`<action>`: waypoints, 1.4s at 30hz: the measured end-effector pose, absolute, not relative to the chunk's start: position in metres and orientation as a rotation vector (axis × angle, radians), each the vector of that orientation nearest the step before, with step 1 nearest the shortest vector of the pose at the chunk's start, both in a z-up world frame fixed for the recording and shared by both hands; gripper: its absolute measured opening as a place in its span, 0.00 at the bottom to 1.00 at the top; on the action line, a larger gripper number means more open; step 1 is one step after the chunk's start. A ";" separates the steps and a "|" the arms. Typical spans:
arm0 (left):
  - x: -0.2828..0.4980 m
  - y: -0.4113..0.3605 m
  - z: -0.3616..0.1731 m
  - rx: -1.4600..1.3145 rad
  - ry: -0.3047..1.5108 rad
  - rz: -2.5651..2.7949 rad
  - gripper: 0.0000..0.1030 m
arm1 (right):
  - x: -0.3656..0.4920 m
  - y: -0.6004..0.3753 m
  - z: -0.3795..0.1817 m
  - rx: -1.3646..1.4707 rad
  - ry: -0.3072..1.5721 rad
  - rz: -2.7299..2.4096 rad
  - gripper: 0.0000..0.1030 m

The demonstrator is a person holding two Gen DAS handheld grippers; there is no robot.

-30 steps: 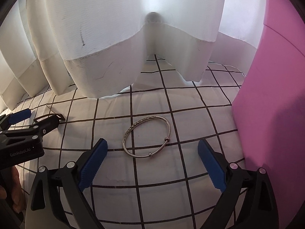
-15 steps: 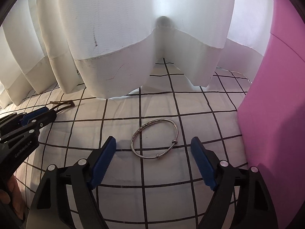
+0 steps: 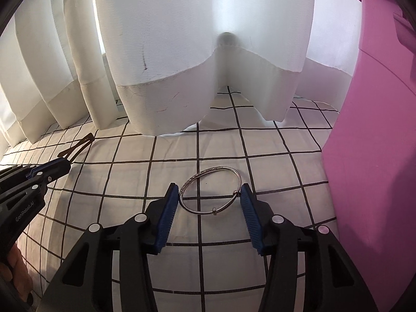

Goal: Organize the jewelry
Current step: 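Close the left tool on the brown hair clip while the right tool grips the small silver bangle, then carry hair clip and bangle over the pink tub and open both tools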

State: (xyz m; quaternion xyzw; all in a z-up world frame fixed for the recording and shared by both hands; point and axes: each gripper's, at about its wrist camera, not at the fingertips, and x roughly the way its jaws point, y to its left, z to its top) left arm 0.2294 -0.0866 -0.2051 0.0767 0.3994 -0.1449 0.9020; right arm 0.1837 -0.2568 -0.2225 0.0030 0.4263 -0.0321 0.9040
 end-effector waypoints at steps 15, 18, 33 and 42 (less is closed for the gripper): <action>0.203 -0.051 -0.181 0.122 0.819 -0.300 0.03 | 0.153 -0.228 -0.203 -0.029 0.854 -0.027 0.46; 0.200 -0.053 -0.177 0.114 0.812 -0.303 0.03 | 0.142 -0.223 -0.182 -0.035 0.845 -0.024 0.46; 0.175 -0.039 -0.136 0.093 0.788 -0.327 0.03 | 0.128 -0.218 -0.132 -0.068 0.816 0.005 0.46; 0.159 -0.027 -0.091 0.081 0.734 -0.340 0.03 | 0.107 -0.202 -0.080 -0.095 0.777 0.012 0.46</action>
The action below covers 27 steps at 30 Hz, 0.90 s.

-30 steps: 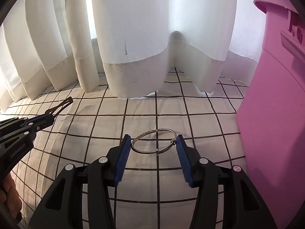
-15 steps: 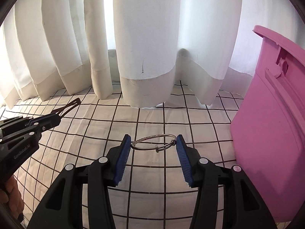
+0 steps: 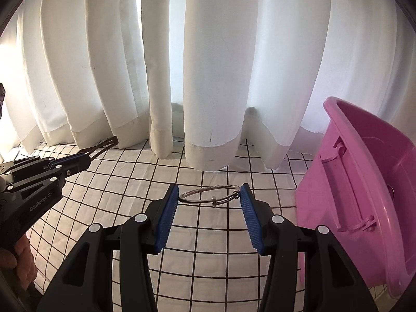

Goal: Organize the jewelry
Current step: 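Carry hair clip and bangle over the pink tub and open both tools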

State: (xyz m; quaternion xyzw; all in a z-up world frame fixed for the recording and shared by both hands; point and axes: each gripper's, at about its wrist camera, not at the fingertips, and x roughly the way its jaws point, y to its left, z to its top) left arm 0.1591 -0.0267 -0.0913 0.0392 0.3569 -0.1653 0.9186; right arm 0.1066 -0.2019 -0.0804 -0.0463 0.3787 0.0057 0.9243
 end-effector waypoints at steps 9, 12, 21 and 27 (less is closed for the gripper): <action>0.138 -0.033 -0.046 0.106 0.669 -0.413 0.03 | 0.078 -0.201 -0.027 -0.101 0.702 -0.020 0.46; 0.131 -0.045 -0.030 0.107 0.652 -0.455 0.03 | 0.068 -0.211 -0.009 -0.102 0.678 -0.044 0.46; 0.113 -0.111 0.007 0.099 0.577 -0.546 0.03 | 0.044 -0.269 0.026 -0.096 0.609 -0.103 0.46; 0.101 -0.169 0.024 0.092 0.542 -0.550 0.03 | 0.034 -0.327 0.047 -0.104 0.580 -0.107 0.46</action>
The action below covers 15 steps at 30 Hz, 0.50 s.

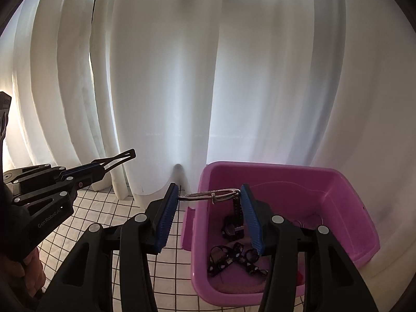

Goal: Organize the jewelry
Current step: 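Carry hair clip and bangle over the pink tub and open both tools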

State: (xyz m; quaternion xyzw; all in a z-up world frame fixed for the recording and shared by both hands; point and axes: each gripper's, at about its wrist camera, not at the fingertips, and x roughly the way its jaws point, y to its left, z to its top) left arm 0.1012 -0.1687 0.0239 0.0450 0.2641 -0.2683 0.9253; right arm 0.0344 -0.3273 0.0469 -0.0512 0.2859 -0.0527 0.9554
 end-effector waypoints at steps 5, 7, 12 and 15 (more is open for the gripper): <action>0.093 -0.222 0.030 0.085 0.532 -0.553 0.03 | 0.031 -0.382 0.057 -0.112 0.570 -0.109 0.46; 0.091 -0.244 0.032 0.083 0.532 -0.555 0.03 | 0.031 -0.405 0.058 -0.111 0.568 -0.112 0.46; 0.087 -0.299 0.030 0.081 0.540 -0.549 0.03 | 0.029 -0.456 0.056 -0.099 0.578 -0.121 0.46; 0.088 -0.324 0.026 0.074 0.561 -0.537 0.03 | 0.029 -0.482 0.055 -0.093 0.590 -0.122 0.46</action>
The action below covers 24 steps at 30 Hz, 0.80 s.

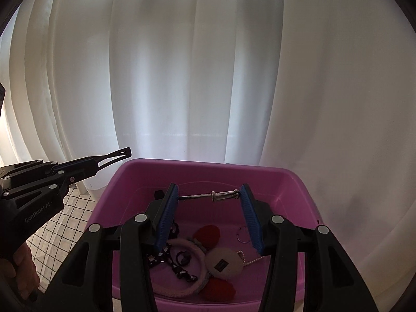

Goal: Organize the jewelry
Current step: 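Carry hair clip and bangle over the pink tub and open both tools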

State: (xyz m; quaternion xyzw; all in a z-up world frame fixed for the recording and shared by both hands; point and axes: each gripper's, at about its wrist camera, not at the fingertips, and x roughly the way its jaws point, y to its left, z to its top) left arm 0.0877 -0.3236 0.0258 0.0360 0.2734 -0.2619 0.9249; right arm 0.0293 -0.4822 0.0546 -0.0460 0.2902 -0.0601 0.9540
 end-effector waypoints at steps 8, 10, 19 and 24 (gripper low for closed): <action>0.105 -0.365 0.004 0.056 0.675 -0.488 0.03 | 0.039 -0.524 0.036 -0.055 0.653 -0.091 0.46; 0.109 -0.371 -0.003 0.049 0.705 -0.481 0.03 | 0.043 -0.528 0.032 -0.046 0.671 -0.081 0.46; 0.146 -0.391 -0.032 0.015 0.848 -0.394 0.03 | 0.076 -0.553 0.008 0.025 0.783 -0.056 0.46; 0.161 -0.399 -0.047 0.006 0.916 -0.350 0.03 | 0.095 -0.558 -0.004 0.042 0.845 -0.045 0.46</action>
